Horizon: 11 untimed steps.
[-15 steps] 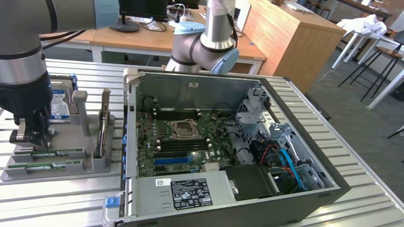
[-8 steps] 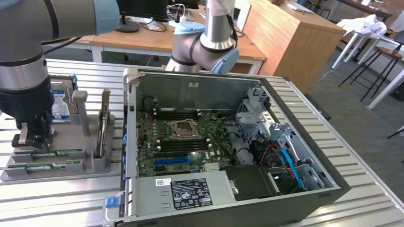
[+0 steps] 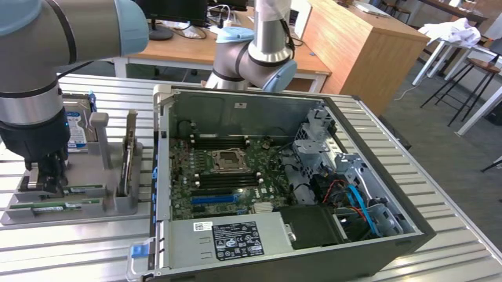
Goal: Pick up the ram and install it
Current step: 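Pick up the ram and move it above insertion slot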
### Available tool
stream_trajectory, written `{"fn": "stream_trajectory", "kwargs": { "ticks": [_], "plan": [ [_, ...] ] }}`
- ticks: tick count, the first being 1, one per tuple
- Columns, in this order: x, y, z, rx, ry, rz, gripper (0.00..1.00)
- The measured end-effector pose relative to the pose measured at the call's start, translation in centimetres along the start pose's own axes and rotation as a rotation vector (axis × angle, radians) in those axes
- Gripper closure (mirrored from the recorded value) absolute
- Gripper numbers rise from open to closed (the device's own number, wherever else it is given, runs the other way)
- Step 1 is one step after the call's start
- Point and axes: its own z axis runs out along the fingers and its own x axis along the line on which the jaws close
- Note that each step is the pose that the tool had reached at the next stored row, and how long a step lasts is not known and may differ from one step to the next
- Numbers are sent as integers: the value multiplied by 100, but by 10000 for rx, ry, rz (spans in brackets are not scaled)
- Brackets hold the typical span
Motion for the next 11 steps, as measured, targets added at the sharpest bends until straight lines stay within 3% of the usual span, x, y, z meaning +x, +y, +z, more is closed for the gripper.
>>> {"fn": "stream_trajectory", "kwargs": {
  "ticks": [11],
  "plan": [
    [1,0,0,1,0,1,69]
  ]
}}
